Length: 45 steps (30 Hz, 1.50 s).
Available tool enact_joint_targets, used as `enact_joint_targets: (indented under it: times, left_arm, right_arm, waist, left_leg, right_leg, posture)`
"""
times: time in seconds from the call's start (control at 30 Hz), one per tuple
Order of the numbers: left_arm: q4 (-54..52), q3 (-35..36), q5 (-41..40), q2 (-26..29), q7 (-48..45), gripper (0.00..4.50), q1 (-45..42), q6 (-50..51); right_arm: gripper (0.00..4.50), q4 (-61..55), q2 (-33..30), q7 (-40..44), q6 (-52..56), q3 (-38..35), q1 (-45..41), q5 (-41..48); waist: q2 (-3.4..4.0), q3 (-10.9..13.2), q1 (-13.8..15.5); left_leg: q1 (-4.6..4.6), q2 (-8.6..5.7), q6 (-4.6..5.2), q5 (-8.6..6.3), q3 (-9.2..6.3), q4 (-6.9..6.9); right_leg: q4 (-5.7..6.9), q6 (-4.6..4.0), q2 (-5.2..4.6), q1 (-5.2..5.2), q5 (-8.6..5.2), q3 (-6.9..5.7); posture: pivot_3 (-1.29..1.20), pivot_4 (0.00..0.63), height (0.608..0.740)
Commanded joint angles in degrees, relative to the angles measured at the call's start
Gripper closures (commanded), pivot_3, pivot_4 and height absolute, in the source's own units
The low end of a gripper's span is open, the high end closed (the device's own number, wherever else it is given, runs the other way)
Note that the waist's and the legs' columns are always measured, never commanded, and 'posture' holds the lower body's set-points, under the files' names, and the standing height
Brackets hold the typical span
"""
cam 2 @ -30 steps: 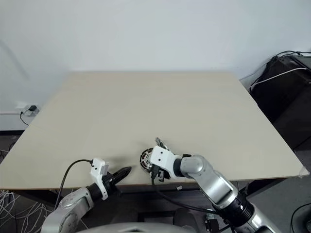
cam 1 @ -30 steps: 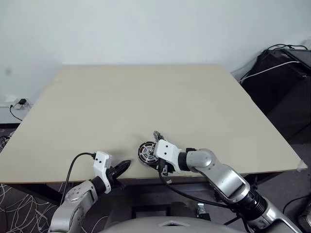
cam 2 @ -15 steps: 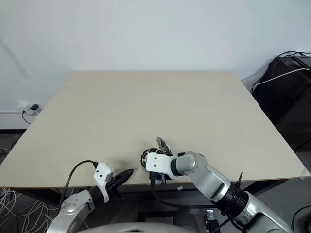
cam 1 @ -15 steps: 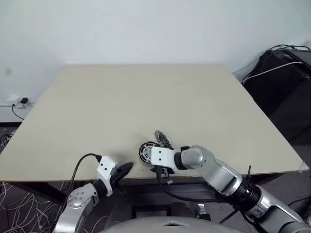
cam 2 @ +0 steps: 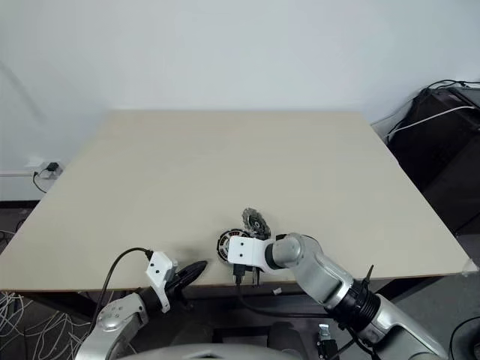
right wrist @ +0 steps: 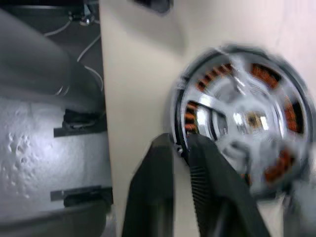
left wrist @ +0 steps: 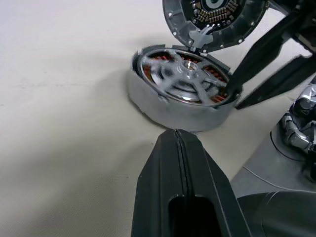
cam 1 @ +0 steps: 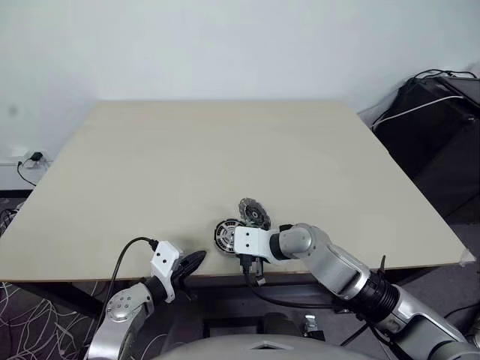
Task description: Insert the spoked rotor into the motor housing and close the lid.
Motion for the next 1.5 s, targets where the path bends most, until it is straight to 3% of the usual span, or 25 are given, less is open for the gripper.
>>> enact_joint_targets:
  times: [0.03, 0.43, 0.77, 1.0, 1.17, 1.23, 1.33, 1.5]
  left_arm:
    - [-0.45, -0.31, -0.74, -0.51, -0.09, 4.5, 0.28, -1.46]
    - [-0.49, -0.51, -0.49, -1.16, -0.02, 4.5, 0.68, -1.46]
    - [-0.19, -0.76, -0.71, -1.76, -0.08, 4.5, 0.47, -1.13]
    - [-0.32, -0.65, -0.95, -1.83, 0.19, 4.5, 0.81, -0.77]
    - [-0.42, -0.52, -0.99, -1.79, 0.29, 4.5, 0.91, -0.68]
    - [-0.42, -0.48, -1.03, -1.79, 0.31, 4.5, 0.83, -0.6]
    - [-0.4, -0.56, -1.0, -1.75, 0.27, 4.5, 0.68, -0.42]
    - [-0.37, -0.63, -1.05, -1.61, 0.07, 4.5, 0.53, -0.13]
  right_arm:
    - [4.4, -0.3, 0.48, -0.79, -0.11, -1.18, 0.23, -0.77]
    - [4.4, -1.88, 2.3, -4.0, 7.36, -6.18, 2.66, 0.69]
    - [4.4, 2.17, 8.03, -8.58, 14.63, -10.89, 0.76, 3.76]
    - [4.4, 5.15, 9.41, -10.08, 13.86, -10.59, -1.05, 4.16]
    - [4.4, 4.84, 9.02, -9.54, 12.99, -9.55, -0.79, 4.5]
    - [3.65, 3.91, 8.83, -9.13, 12.7, -9.14, -0.36, 4.75]
    - [2.88, 1.76, 9.14, -8.4, 12.43, -9.53, 0.2, 6.2]
    - [2.88, -2.52, 10.46, -7.51, 13.08, -11.52, 1.04, 10.0]
  waist:
    - [-0.02, -0.01, 0.02]
    - [0.0, -0.01, 0.02]
    - [0.01, 0.0, 0.02]
    - [0.09, 0.05, -0.42]
    - [0.23, 0.13, -0.31]
    - [0.24, 0.14, -0.24]
    - [0.24, 0.13, -0.03]
    - [0.24, 0.13, 0.09]
  left_leg:
    - [0.0, 0.0, 0.0, 0.0, -0.01, 0.0]
    - [0.0, 0.03, -0.02, -0.01, -0.01, 0.0]
    - [0.01, 0.0, -0.04, -0.02, -0.02, 0.01]
    - [0.07, 0.17, -0.05, -0.02, 0.03, 0.02]
    - [0.07, 0.21, -0.05, -0.01, 0.08, 0.04]
    - [0.07, 0.21, -0.05, -0.01, 0.1, 0.05]
    - [0.04, 0.2, -0.05, -0.01, 0.13, 0.07]
    - [-0.3, 0.15, 0.11, 0.09, 0.13, 0.03]
  right_leg:
    - [0.0, -0.02, 0.0, 0.0, 0.01, 0.0]
    - [0.01, 0.03, 0.01, 0.0, -0.01, 0.0]
    - [0.02, 0.06, -0.04, 0.0, 0.01, -0.01]
    - [0.03, 0.12, -0.1, -0.02, 0.07, -0.21]
    - [0.03, 0.09, -0.66, -0.09, 0.1, -0.97]
    - [0.03, 0.06, -0.91, -0.14, 0.16, -1.32]
    - [0.03, 0.08, -0.98, -0.18, 0.3, -1.42]
    - [-0.01, -0.14, -0.87, -0.55, 0.48, -1.42]
  posture:
    - [0.0, 0.0, 0.74]
    - [0.0, 0.0, 0.74]
    - [0.0, 0.0, 0.74]
    - [0.0, 0.0, 0.74]
    - [0.0, 0.0, 0.74]
    - [0.0, 0.0, 0.74]
    - [0.0, 0.0, 0.74]
    - [0.0, 0.0, 0.74]
